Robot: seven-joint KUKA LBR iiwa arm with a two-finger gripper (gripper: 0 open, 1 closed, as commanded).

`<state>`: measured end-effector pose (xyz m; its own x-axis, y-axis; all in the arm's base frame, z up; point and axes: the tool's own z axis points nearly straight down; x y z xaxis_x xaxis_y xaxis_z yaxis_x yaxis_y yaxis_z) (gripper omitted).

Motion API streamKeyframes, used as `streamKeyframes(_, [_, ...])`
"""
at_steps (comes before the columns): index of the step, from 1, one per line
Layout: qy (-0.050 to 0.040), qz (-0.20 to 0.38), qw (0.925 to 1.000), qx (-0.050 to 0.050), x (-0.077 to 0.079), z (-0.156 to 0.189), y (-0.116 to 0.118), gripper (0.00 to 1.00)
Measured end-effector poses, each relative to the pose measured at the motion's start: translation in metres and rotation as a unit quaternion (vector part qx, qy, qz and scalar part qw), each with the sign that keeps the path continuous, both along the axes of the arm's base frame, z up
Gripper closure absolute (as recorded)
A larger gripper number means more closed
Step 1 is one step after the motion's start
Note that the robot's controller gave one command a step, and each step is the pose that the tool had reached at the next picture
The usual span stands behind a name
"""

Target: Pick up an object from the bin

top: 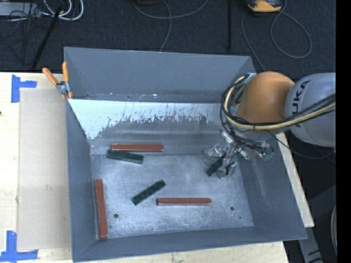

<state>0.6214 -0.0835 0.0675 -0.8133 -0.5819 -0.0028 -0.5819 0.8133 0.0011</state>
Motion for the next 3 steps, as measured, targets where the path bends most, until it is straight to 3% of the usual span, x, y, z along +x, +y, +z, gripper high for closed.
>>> streamKeyframes(1, [-0.0022,0.0,1.0,-0.001,0.002,0.052,0.001,1.0])
streamKeyframes(2, [-0.0011,-0.001,1.0,-0.001,0.003,0.073,0.002,1.0])
streamKeyframes(3, [-0.0027,-0.002,1.0,-0.001,0.005,0.125,0.003,1.0])
